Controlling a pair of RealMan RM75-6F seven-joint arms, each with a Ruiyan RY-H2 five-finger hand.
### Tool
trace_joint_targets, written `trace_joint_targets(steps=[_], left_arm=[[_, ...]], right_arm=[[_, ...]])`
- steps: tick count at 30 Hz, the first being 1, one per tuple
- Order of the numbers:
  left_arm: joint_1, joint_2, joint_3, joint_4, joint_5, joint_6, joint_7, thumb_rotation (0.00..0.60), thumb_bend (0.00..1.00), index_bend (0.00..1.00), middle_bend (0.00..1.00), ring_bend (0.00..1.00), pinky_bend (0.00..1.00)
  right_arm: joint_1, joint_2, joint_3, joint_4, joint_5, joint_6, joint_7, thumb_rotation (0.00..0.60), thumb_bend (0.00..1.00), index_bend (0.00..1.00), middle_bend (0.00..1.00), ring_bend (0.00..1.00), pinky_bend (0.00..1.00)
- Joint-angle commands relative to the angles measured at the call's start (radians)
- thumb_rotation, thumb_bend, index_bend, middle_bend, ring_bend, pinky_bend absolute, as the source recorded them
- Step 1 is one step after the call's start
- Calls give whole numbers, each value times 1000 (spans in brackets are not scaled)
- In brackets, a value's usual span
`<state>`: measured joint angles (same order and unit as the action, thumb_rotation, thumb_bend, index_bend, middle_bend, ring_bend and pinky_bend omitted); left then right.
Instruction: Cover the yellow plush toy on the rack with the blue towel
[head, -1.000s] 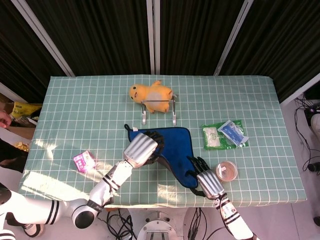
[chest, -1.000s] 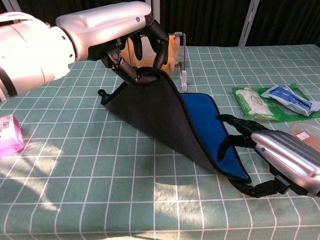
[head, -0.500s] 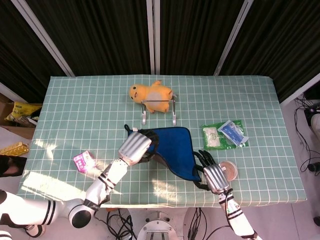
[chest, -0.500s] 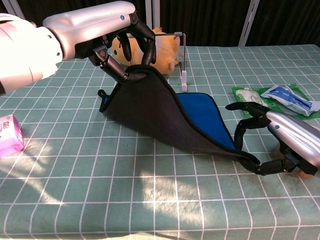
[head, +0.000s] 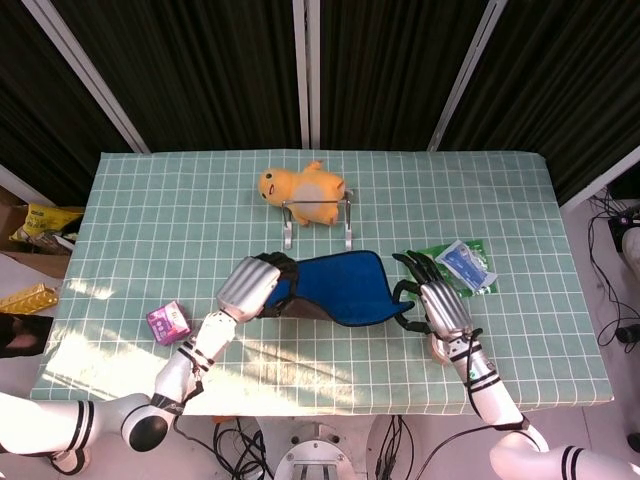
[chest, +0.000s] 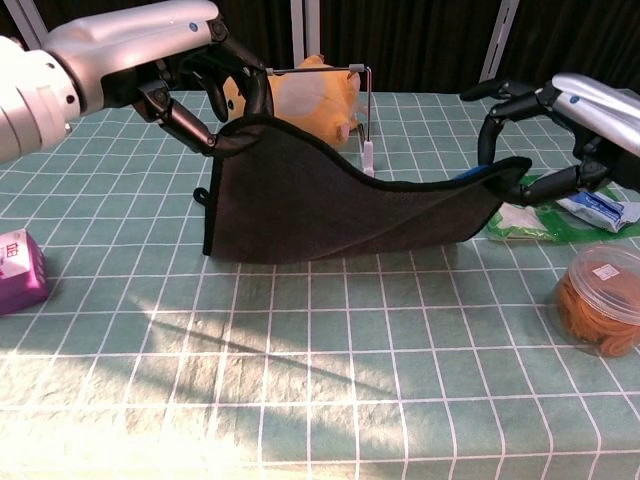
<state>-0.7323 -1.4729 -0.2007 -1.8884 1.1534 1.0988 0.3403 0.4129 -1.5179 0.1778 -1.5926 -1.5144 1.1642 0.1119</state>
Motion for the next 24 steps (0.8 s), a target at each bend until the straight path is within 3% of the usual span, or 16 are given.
trace_joint_targets(steps=[1,12,20,24], left_arm=[[2,-4,-23,-2,-16,-1,-42,600,453,764,396,296,403],[-85,92,-180,-32,-278,-150,-160,600,461,766,396,296,401],[-213,147,-281,80,-504,-267,-183,600,464,776,397,296,401],[-283,167,-304,170,-599,-322,-183,600,464,776,397,296,402]], right_arm=[[53,36,49,-43,45,-59,-20,600,610,1000,129,0,0],[207,119,189,-112,291,-236,-115,600,610,1000,113,0,0],[333,87,256,-19,431,-294,-175,600,612,1000,112,0,0],[403,56,285,69,487,-323,-190,600,613,1000,112,0,0]])
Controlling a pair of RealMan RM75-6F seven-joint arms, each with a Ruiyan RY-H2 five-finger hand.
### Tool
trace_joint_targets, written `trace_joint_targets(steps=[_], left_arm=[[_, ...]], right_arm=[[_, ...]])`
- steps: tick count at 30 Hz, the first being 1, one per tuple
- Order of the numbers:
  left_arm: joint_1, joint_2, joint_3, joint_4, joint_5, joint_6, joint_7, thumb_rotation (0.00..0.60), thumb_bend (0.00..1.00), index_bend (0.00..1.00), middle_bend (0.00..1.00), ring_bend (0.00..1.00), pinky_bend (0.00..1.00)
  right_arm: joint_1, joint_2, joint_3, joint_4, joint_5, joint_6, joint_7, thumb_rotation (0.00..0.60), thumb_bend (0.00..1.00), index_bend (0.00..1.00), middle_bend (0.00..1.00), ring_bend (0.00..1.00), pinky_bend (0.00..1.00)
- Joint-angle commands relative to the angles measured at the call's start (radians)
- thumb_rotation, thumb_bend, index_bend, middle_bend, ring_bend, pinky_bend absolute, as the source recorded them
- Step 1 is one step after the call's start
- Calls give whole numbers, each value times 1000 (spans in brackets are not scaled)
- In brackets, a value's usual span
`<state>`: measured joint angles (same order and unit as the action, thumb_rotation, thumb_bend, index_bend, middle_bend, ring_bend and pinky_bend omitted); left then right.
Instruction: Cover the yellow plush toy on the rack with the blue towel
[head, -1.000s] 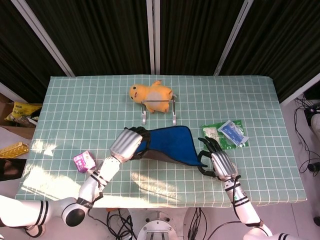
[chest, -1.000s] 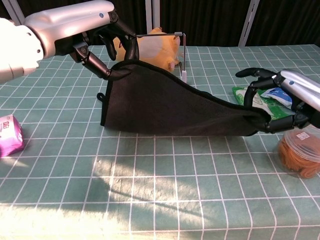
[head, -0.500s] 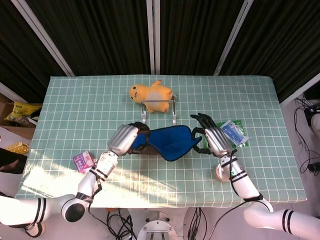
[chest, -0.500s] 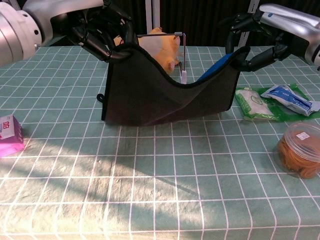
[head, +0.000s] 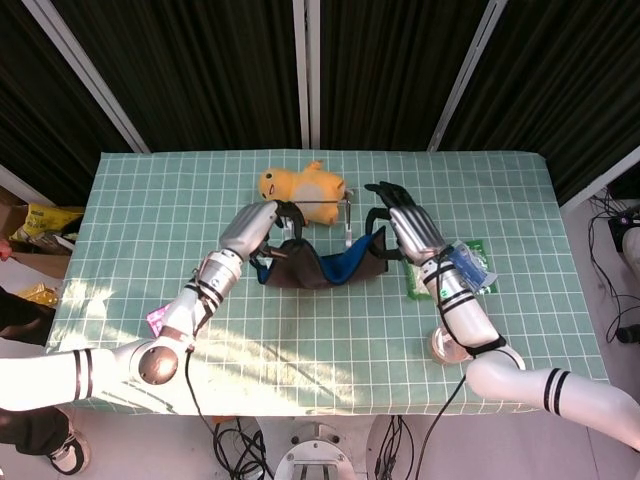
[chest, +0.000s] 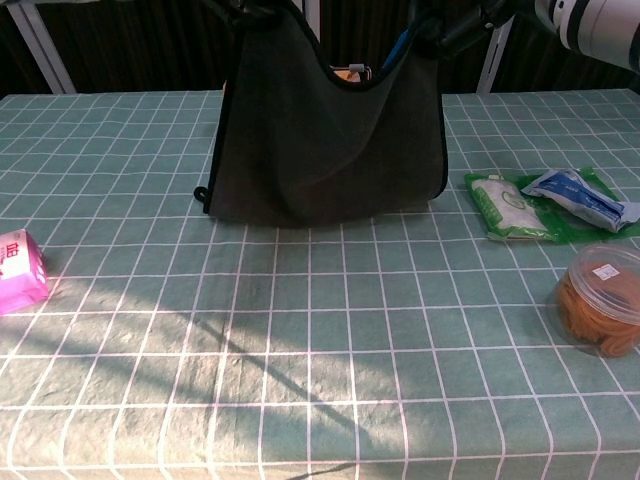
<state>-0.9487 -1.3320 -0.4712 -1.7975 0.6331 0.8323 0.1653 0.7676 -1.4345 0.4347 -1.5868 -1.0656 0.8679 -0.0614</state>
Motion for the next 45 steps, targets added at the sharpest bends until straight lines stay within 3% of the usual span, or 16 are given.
trace_joint_targets(steps=[1,10,17,18,19,20,21,22,23,26,28,32,36,41,45], left_arm=[[-83,28,-36,102,-96,-65,-6,600,465,776,397,296,402],[-241,3,-41,409,-272,-222,-31,600,465,779,400,297,402],[-371,-102,10,784,-386,-382,-53,600,464,747,400,298,402],[-387,-119,22,839,-401,-406,-51,600,464,702,394,298,398],[-402,-134,37,892,-416,-438,-48,600,461,575,366,292,384],[-418,-145,59,954,-438,-507,-48,600,446,332,292,269,342],[-430,-155,75,1003,-458,-546,-54,600,434,204,239,254,316],[-447,-173,97,1066,-485,-577,-63,600,411,57,167,227,272],[-459,-189,115,1110,-498,-589,-67,600,387,0,116,202,235],[-485,-233,183,1226,-536,-613,-65,580,352,0,38,129,167],[-491,-252,219,1280,-593,-628,-77,504,349,0,5,92,142],[-494,-248,291,1312,-680,-642,-85,401,347,0,0,69,125],[-500,-212,328,1267,-722,-609,-90,300,324,0,0,67,120],[-504,-107,341,1082,-724,-565,-94,177,320,0,0,66,121],[-526,-18,394,923,-760,-561,-101,73,250,0,0,59,120]], right_arm=[[66,-37,36,89,52,-34,-19,600,613,1000,112,0,0],[278,-169,91,458,170,-142,-37,600,616,1000,113,0,0],[473,-347,104,898,216,-298,-7,600,610,986,120,0,0],[498,-372,105,957,220,-324,-1,600,604,939,105,0,0],[522,-395,105,1015,225,-354,3,600,587,803,70,0,0],[551,-421,105,1086,233,-404,9,600,544,510,26,0,0],[573,-440,108,1137,238,-432,15,600,509,293,8,0,0],[600,-462,111,1199,242,-470,24,600,452,127,0,0,0],[618,-476,113,1239,243,-500,33,600,363,14,0,0,0],[668,-503,119,1334,238,-582,70,600,138,0,0,0,0],[692,-512,123,1366,227,-604,102,600,62,0,0,0,0],[715,-512,135,1391,216,-650,163,600,23,0,0,0,0],[706,-499,135,1362,181,-598,229,600,34,0,0,0,0],[640,-442,90,1265,81,-498,316,600,60,0,0,0,0],[571,-379,56,1157,17,-418,364,600,67,0,0,0,0]])
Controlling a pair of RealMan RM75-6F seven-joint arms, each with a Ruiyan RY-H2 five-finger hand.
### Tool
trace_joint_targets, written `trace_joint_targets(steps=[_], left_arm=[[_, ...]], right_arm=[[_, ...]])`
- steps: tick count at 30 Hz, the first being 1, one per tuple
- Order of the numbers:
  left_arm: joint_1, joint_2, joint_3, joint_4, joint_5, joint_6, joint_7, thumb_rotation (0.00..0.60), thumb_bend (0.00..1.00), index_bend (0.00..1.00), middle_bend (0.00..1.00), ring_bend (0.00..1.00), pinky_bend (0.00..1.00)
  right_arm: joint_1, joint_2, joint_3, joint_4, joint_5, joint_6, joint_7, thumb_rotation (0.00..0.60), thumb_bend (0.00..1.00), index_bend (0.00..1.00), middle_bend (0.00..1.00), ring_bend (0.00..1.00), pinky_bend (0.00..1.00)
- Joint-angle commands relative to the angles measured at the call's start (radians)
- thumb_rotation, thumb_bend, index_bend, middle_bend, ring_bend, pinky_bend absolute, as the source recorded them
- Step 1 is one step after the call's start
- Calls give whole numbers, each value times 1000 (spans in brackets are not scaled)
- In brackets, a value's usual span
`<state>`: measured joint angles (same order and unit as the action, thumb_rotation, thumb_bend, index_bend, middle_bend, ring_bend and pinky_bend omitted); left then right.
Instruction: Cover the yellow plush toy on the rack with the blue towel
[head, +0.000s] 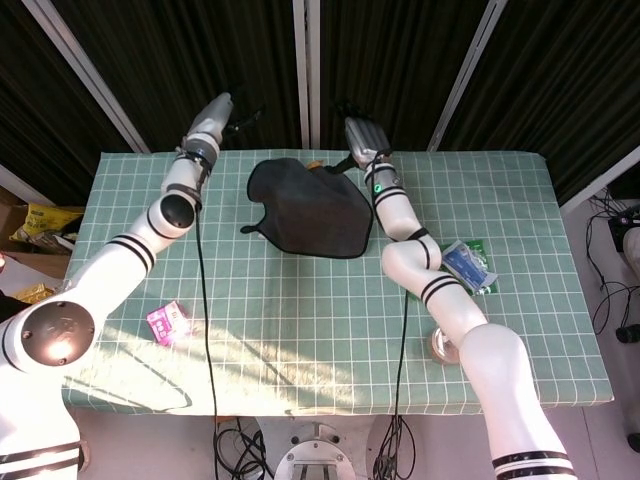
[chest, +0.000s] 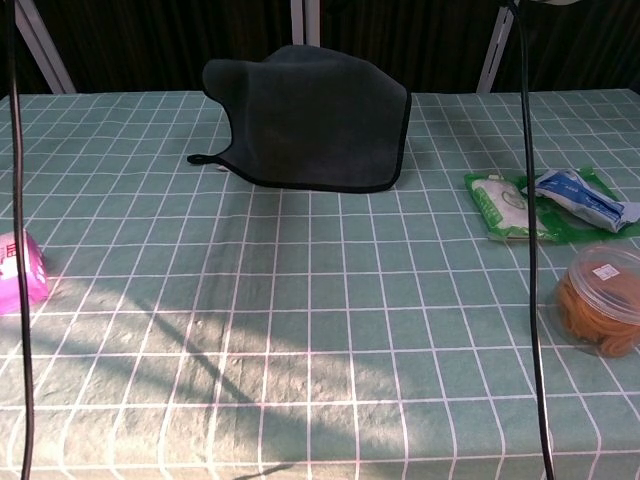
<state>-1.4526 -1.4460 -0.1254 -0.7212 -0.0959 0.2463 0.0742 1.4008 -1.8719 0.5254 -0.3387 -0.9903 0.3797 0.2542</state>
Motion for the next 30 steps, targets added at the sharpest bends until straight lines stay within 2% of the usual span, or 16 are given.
trace_joint_targets(steps=[1,4,6,7,9,10,11,13,14,15,16,19,22,23,26,30], left_arm=[[-28,102,52,-177,-28,51,-12,63,234,0,0,56,120],[-30,136,36,-282,12,129,-19,51,230,0,0,50,120],[-9,181,0,-395,94,197,-32,53,251,0,0,44,121],[10,203,-21,-458,153,242,-41,54,265,0,0,43,122],[84,256,-65,-642,350,393,-68,80,309,0,0,43,125],[141,282,-72,-752,487,496,-80,104,326,0,0,42,127],[187,299,-66,-830,594,576,-86,135,335,0,0,42,127],[281,331,-6,-968,825,740,-52,187,337,0,1,43,128],[341,341,48,-1029,959,843,-7,205,333,0,3,43,128],[384,345,94,-1062,1047,917,41,218,328,0,6,43,128],[421,344,126,-1083,1111,977,81,228,316,0,10,43,128],[592,316,284,-1136,1331,1215,308,283,278,0,28,43,128],[742,270,383,-1143,1422,1340,410,375,270,4,35,43,128],[785,256,401,-1138,1437,1369,414,395,267,4,35,43,128],[915,212,439,-1087,1485,1461,395,403,265,4,35,43,128],[1045,164,457,-998,1541,1544,356,406,262,4,35,43,128]], right_arm=[[-82,78,-41,-130,-71,92,58,600,68,0,0,0,0],[-175,173,-73,-317,-124,199,68,600,73,0,0,0,0],[-268,271,-111,-504,-170,297,45,600,76,0,0,0,0],[-313,318,-130,-591,-189,343,26,600,77,0,0,0,0],[-422,431,-175,-796,-223,453,-39,600,78,0,0,0,0],[-485,494,-205,-905,-239,515,-86,600,78,0,0,0,0],[-532,537,-229,-978,-251,563,-125,600,78,0,0,0,0],[-624,609,-279,-1099,-275,664,-209,600,79,0,0,0,0],[-683,646,-316,-1162,-292,727,-260,600,79,0,0,0,0],[-726,669,-344,-1201,-305,772,-294,600,79,0,0,0,0],[-760,686,-365,-1231,-315,808,-320,600,79,0,0,0,0],[-904,734,-471,-1299,-351,928,-395,600,79,0,0,0,0],[-1017,721,-544,-1283,-404,1032,-366,600,82,0,0,0,0],[-1050,711,-563,-1267,-416,1060,-347,600,84,0,0,0,0],[-1149,669,-608,-1206,-437,1140,-300,600,86,0,0,0,0],[-1237,624,-627,-1141,-445,1210,-287,600,88,0,0,0,0]])
